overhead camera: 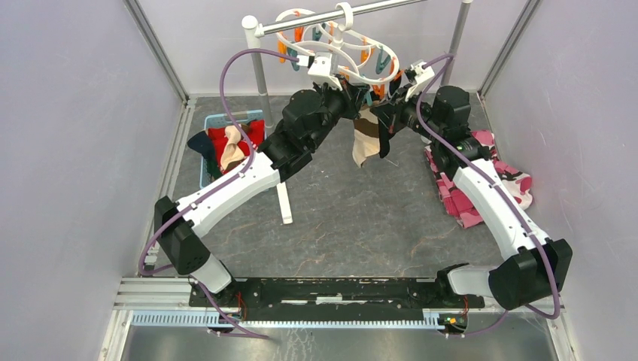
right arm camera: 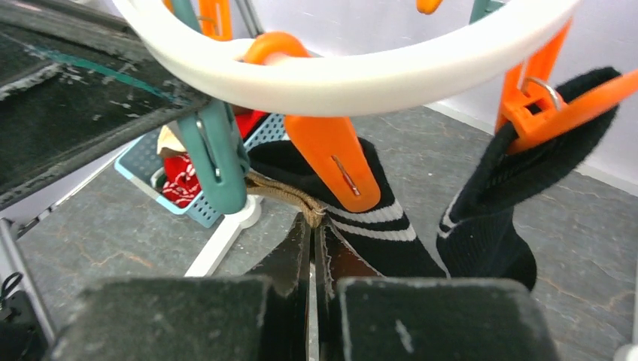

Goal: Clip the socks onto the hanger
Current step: Clamp the sock onto the hanger.

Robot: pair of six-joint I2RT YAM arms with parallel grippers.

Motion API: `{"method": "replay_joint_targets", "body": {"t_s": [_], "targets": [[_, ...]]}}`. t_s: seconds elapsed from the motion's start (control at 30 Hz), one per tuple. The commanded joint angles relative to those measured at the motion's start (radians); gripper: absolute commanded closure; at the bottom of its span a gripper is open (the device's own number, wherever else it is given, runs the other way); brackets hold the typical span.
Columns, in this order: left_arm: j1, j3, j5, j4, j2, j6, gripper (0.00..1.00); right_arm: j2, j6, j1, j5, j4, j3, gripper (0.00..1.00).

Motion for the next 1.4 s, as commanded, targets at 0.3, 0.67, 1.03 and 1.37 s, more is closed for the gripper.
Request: {"method": "replay_joint_targets", "body": {"t_s": [0.3,0.67,1.03,1.37], "targets": [[0.019,-0.017,0.053,0.054,-0.057,-0.025,0.97,0.021,0.068,-0.027,-0.202,0.149,0.017,1.00],[0.027,-0.024,0.100,0.059,-0.063,-0.015,0.97,0.020,0.046,-0.068,-0.313,0.195,0.013,1.00],[0.035,-0.026,0.148,0.061,-0.065,0.014,0.97,0.022,0.037,-0.082,-0.372,0.224,0.018,1.00],[0.041,-0.025,0.166,0.081,-0.075,0.059,0.96,0.019,-0.074,-0.092,-0.464,0.142,0.046,1.00]]}}
